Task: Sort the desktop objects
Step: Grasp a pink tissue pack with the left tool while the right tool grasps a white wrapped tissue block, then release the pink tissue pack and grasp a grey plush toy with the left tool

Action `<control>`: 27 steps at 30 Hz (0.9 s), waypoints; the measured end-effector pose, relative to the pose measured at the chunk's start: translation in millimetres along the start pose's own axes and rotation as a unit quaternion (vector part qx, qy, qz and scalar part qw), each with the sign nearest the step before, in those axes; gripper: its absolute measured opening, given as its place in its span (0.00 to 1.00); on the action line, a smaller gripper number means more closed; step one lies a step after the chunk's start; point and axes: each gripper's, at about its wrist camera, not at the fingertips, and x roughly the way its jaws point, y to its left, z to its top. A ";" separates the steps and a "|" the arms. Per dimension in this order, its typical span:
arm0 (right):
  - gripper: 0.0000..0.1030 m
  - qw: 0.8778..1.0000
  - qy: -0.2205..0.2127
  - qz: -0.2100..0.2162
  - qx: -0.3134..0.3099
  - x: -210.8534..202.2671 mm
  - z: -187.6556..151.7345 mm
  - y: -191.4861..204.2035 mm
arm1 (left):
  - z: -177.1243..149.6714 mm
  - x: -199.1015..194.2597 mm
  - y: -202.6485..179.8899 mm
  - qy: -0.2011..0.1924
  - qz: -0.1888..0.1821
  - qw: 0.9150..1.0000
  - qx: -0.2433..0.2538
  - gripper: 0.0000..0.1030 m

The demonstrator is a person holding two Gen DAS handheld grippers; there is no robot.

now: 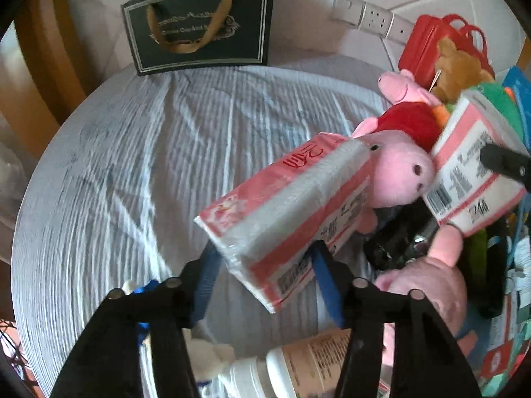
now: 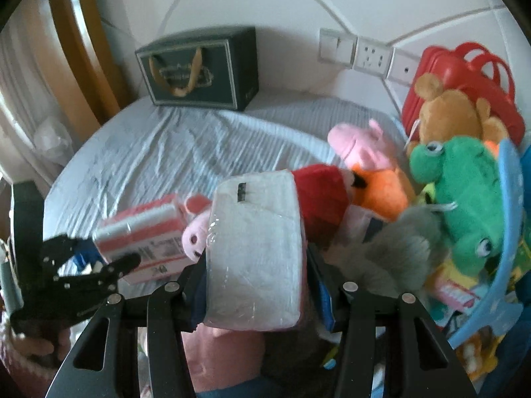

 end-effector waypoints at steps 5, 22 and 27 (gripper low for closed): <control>0.49 0.999 -0.036 -0.008 -0.013 -25.7 10.7 6.5 | -10.6 -33.5 -11.7 -0.011 -0.033 0.999 0.016 0.41; 0.49 1.000 -0.026 0.014 -0.004 -31.2 -0.8 5.9 | 4.0 20.3 6.9 0.069 0.055 0.994 0.066 0.93; 0.50 1.000 -0.021 0.009 -0.003 -18.9 0.7 4.6 | 2.8 10.2 1.0 0.053 0.080 0.992 0.083 0.93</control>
